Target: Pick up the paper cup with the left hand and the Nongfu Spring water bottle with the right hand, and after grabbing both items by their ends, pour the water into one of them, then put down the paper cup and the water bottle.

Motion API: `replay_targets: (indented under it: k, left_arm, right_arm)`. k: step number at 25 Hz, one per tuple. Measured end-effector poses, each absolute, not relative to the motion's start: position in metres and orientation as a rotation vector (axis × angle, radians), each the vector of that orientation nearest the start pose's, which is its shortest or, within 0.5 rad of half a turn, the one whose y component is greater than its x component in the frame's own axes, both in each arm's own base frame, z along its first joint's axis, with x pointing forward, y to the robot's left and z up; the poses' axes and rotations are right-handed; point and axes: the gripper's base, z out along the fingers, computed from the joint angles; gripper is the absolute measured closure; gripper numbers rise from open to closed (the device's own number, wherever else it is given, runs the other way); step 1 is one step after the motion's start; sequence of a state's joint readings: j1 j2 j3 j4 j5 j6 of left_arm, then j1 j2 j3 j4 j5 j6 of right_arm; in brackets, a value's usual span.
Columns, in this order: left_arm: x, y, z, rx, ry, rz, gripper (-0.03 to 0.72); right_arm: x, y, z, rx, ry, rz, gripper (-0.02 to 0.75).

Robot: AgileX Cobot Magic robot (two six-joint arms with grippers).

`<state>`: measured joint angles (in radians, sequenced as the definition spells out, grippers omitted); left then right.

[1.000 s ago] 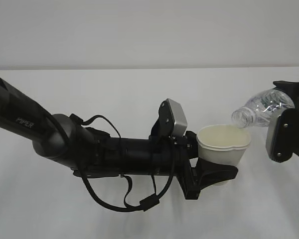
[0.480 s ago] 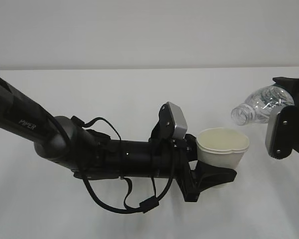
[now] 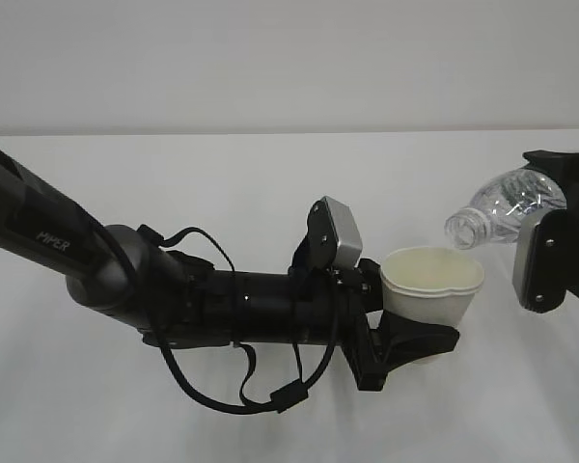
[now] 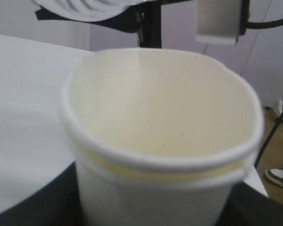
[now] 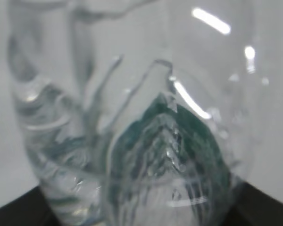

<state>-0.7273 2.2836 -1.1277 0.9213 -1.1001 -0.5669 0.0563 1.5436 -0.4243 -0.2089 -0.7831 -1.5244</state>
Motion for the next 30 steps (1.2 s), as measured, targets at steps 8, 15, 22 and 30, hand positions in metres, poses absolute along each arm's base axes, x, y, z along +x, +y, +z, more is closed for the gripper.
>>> replay_targets:
  k: [8,15,22,30]
  left_arm:
    - [0.2673,-0.3254,0.0899,1.189,1.452,-1.234,0.253]
    - [0.2645,-0.3268,0.0897,1.207,1.443,-1.242,0.253]
    - [0.2634,-0.3274,0.0896,1.212,1.441,-1.244,0.253]
    - [0.2634,-0.3274,0.0896,1.212,1.441,-1.244,0.253]
  right_arm:
    - [0.2641,0.0285,0.1790,-1.562,1.170,-0.986,0.288]
    - [0.2641,0.0285,0.1790,-1.565,1.167,-0.989,0.288]
    - [0.2641,0.0285,0.1790,-1.570,1.162,-0.994,0.288]
    - [0.2641,0.0285,0.1790,-1.579,1.153,-1.002,0.288]
